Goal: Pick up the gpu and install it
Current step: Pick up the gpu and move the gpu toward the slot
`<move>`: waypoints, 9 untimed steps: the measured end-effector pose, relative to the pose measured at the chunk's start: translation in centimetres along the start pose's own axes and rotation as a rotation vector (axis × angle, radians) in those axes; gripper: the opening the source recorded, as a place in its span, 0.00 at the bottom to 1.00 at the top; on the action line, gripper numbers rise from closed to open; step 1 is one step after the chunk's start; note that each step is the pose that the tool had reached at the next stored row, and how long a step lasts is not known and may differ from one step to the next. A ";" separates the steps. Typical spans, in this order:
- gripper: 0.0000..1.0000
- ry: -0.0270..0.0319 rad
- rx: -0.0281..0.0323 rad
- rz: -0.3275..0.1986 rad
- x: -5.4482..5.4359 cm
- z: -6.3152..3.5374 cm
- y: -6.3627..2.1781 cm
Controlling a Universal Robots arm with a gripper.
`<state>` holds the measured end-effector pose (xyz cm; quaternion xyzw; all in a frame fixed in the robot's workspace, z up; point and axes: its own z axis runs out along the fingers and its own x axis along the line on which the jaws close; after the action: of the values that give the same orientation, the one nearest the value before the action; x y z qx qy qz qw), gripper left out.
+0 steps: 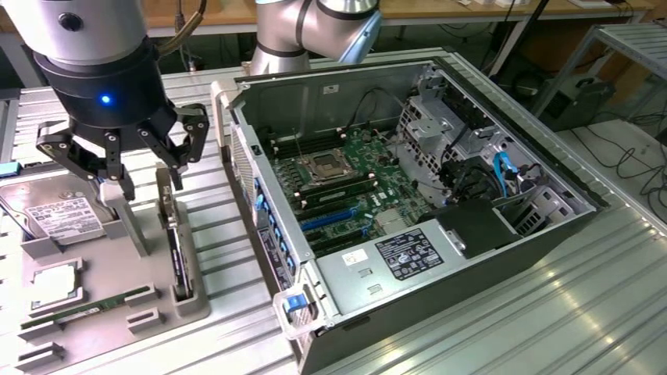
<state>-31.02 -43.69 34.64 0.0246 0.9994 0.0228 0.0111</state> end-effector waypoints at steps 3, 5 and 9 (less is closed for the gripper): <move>0.54 0.0003 0.0001 -0.004 0.0 0.52 -0.28; 0.54 0.0003 -0.0002 -0.007 0.0 0.82 -0.53; 0.54 0.0005 -0.0007 -0.009 0.0 1.05 -0.56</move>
<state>-31.03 -44.19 33.56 0.0203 0.9995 0.0231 0.0110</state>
